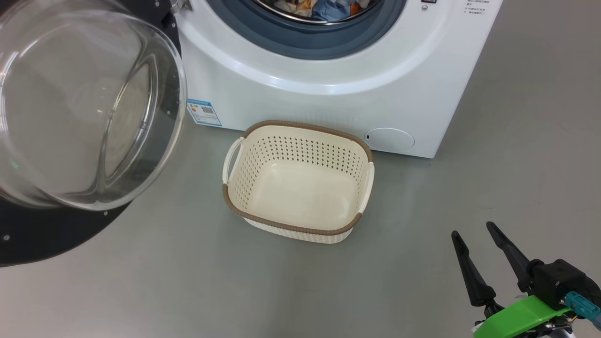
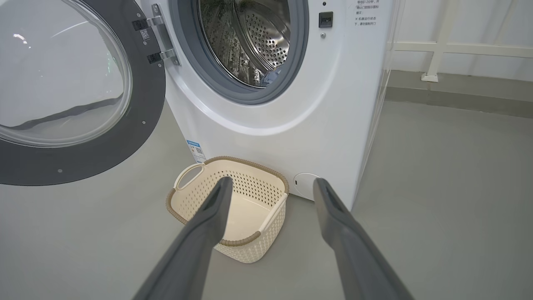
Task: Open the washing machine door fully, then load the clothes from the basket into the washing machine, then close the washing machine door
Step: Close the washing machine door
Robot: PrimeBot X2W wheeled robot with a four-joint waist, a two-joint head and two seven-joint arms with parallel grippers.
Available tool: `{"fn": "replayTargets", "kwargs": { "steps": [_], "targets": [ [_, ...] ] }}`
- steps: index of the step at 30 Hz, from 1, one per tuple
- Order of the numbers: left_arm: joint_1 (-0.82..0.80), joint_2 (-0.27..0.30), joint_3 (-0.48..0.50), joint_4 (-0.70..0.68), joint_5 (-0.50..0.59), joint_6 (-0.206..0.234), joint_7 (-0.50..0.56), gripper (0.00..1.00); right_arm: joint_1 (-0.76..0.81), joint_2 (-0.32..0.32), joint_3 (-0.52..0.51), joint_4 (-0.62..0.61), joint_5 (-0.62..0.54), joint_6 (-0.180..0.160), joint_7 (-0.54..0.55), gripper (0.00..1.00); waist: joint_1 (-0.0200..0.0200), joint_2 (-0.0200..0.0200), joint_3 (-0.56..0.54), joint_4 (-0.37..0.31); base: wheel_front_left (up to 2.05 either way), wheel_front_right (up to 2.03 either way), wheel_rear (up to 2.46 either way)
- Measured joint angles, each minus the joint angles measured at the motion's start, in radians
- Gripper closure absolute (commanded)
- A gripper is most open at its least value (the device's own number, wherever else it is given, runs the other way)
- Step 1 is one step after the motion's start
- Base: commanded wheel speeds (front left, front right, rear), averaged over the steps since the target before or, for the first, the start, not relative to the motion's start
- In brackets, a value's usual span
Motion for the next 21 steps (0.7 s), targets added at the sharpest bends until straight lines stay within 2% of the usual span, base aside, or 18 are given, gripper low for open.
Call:
{"fn": "replayTargets", "kwargs": {
  "steps": [21],
  "targets": [
    [0.047,-0.016,-0.038,-0.044,-0.072,0.0,0.128,1.0,0.0,0.01,0.0,0.001,-0.001,0.0,0.007,0.0,0.0,0.0,0.0,0.008,0.0,0.0,0.0]
  ]
}}
